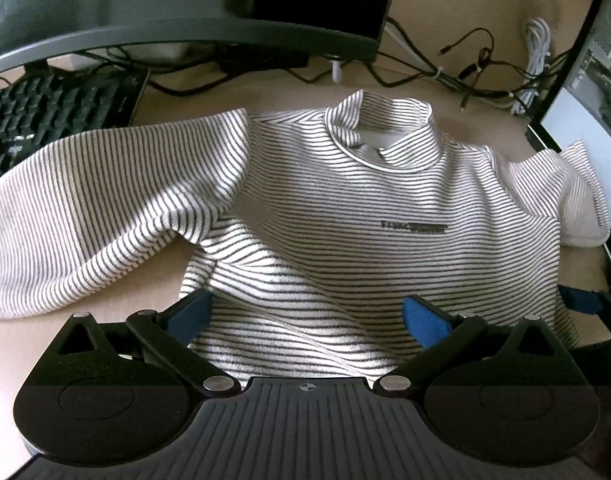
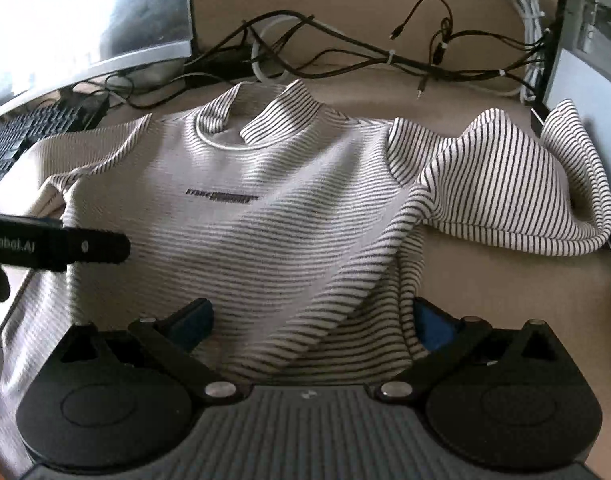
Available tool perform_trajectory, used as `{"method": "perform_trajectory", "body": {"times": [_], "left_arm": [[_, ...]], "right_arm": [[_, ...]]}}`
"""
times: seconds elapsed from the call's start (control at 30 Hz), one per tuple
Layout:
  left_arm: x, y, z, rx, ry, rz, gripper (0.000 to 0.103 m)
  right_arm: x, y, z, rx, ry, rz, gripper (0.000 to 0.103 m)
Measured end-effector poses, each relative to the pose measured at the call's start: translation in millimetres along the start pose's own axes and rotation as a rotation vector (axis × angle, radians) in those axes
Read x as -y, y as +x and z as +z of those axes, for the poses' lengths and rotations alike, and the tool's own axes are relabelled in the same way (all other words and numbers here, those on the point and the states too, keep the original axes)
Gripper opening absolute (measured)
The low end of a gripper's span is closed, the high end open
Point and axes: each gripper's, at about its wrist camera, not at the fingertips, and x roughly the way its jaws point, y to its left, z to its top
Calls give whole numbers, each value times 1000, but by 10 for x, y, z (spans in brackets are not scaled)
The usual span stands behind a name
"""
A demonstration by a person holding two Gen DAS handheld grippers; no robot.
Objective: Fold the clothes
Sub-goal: 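Lower both open tools onto the shirt body below the collar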
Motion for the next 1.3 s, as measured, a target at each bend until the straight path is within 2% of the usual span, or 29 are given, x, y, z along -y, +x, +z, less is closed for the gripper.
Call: {"method": "perform_trajectory", "body": {"times": [0.07,0.2,0.27,0.33,0.47,0.53,0.63,0.73,0.8,0.83,0.9,0.93,0.97,1.03,1.2,1.3], "left_arm": [[14,-3,-10,1,3,-4,103],[89,-22,-52,-3,29,-13,103],[113,-60,-46,-7,11,-29,103],[134,-150,-12,27,-11,-55,103],[146,-411,109,146,-25,-40,103],[164,-419,182,148,-28,-33,103],[301,-209,240,152,46,-39,103],[429,101,259,243,117,34,103],[502,294,267,288,164,62,103],[534,392,270,287,185,61,103],[576,597,279,212,215,28,103],[608,643,260,214,235,38,103],[649,649,226,249,258,67,103],[680,647,178,265,258,93,103],[598,671,194,249,208,48,103],[639,658,188,252,218,62,103]], "right_arm": [[30,-65,-46,-15,-19,7,103],[132,-95,-165,-18,14,-31,103],[221,-136,-217,-22,33,-42,103],[275,-167,-243,-30,45,-53,103],[302,-212,-259,-44,71,-53,103],[294,-217,-260,-43,75,-54,103],[257,-247,-249,-3,68,-77,103],[205,-320,-153,89,68,-129,103],[206,-318,-140,108,68,-131,103],[205,-294,-152,106,66,-126,103],[203,-244,-176,101,60,-114,103],[202,-219,-187,99,58,-108,103],[201,-194,-199,97,55,-102,103],[199,-144,-223,92,50,-90,103],[246,20,-236,117,66,-76,103],[247,77,-170,123,49,-75,103]]}}
